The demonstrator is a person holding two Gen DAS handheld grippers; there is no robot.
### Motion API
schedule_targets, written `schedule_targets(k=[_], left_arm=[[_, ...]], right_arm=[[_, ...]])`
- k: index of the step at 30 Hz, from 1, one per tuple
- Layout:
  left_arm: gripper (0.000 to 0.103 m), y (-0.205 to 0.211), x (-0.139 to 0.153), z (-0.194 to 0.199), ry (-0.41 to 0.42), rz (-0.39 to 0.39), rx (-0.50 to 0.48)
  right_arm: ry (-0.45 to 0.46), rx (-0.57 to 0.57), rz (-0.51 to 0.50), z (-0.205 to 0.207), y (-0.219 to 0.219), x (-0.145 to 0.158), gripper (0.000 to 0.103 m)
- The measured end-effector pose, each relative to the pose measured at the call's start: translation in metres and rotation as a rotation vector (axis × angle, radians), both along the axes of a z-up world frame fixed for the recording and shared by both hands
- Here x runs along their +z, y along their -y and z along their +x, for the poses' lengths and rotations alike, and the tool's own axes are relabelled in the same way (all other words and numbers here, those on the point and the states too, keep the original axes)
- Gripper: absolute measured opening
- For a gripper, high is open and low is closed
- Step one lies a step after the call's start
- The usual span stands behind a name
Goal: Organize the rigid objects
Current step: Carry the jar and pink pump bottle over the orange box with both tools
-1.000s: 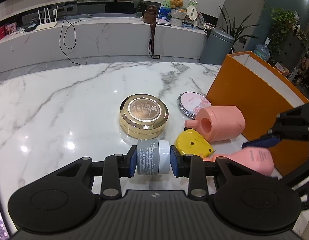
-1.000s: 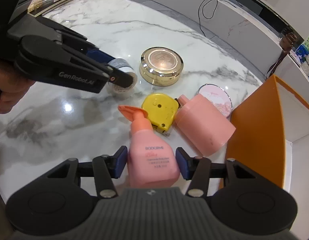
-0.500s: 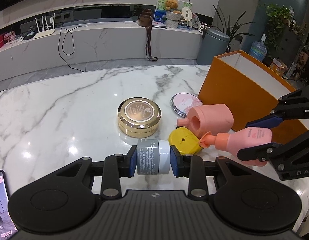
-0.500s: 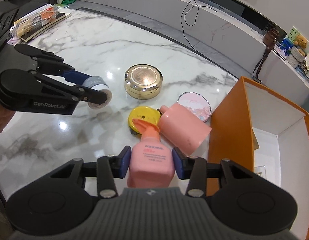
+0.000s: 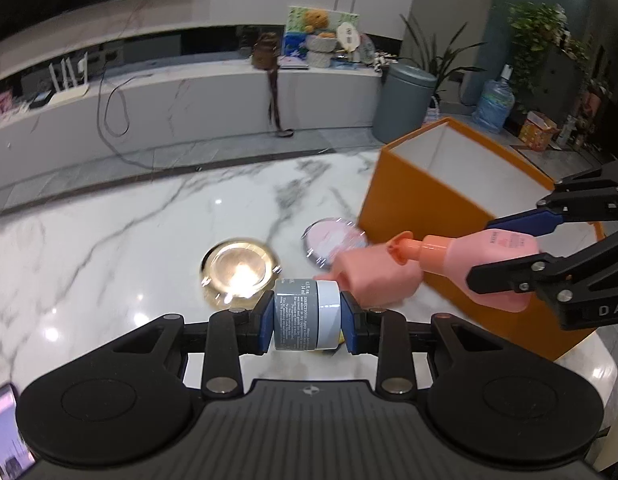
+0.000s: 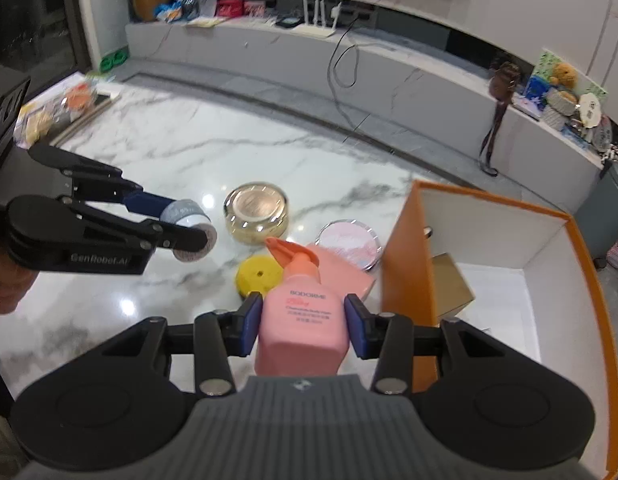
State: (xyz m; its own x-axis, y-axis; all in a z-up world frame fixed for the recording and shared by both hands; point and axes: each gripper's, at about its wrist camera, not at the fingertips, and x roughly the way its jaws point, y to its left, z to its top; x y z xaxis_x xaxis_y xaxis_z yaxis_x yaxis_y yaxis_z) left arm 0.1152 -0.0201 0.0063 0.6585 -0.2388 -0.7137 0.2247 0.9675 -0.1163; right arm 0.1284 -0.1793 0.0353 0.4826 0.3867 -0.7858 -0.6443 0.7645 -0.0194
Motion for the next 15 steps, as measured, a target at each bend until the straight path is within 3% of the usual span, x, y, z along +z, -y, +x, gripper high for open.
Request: schedule_targets(k=[15], left_arm=[[0.037,0.062,0.043,0.022,0.064,0.031,-0.097]], right_arm=[[0.066,-0.115,0.115,-0.004,0.052,0.031,0.044]])
